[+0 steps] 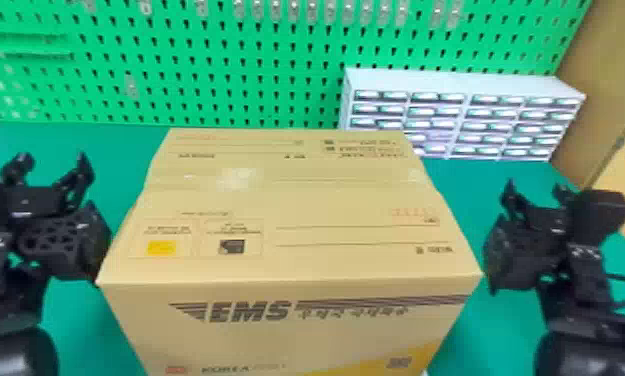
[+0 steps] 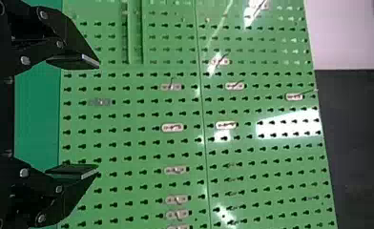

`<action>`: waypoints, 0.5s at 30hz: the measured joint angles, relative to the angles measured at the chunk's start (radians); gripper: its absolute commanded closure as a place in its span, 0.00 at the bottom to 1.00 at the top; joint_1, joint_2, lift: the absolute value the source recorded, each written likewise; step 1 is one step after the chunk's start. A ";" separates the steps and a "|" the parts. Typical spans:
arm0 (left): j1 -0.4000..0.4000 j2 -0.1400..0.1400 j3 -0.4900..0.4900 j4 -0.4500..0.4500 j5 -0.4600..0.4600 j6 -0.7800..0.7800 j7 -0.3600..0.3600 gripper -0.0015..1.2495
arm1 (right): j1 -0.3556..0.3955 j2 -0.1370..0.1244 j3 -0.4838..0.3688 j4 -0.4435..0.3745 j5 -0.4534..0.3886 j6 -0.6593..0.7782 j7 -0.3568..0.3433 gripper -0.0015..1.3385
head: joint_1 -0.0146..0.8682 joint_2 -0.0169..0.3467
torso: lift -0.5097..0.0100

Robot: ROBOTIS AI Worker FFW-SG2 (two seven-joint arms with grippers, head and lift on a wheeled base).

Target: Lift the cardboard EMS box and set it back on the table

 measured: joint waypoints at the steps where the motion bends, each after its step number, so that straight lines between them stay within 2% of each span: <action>1: 0.003 0.000 0.007 -0.005 0.000 0.000 0.000 0.38 | 0.005 0.000 -0.014 -0.006 0.000 0.000 0.000 0.38 | 0.78 0.01 | 0.80; 6: 0.009 0.001 0.024 -0.015 -0.001 0.000 0.000 0.38 | 0.014 0.001 -0.048 -0.021 0.002 0.000 0.000 0.38 | 0.78 0.01 | 0.80; 15: 0.008 0.001 0.024 -0.017 -0.006 0.000 0.000 0.38 | 0.008 0.009 -0.054 -0.025 0.012 0.000 0.000 0.38 | 0.78 0.01 | 0.80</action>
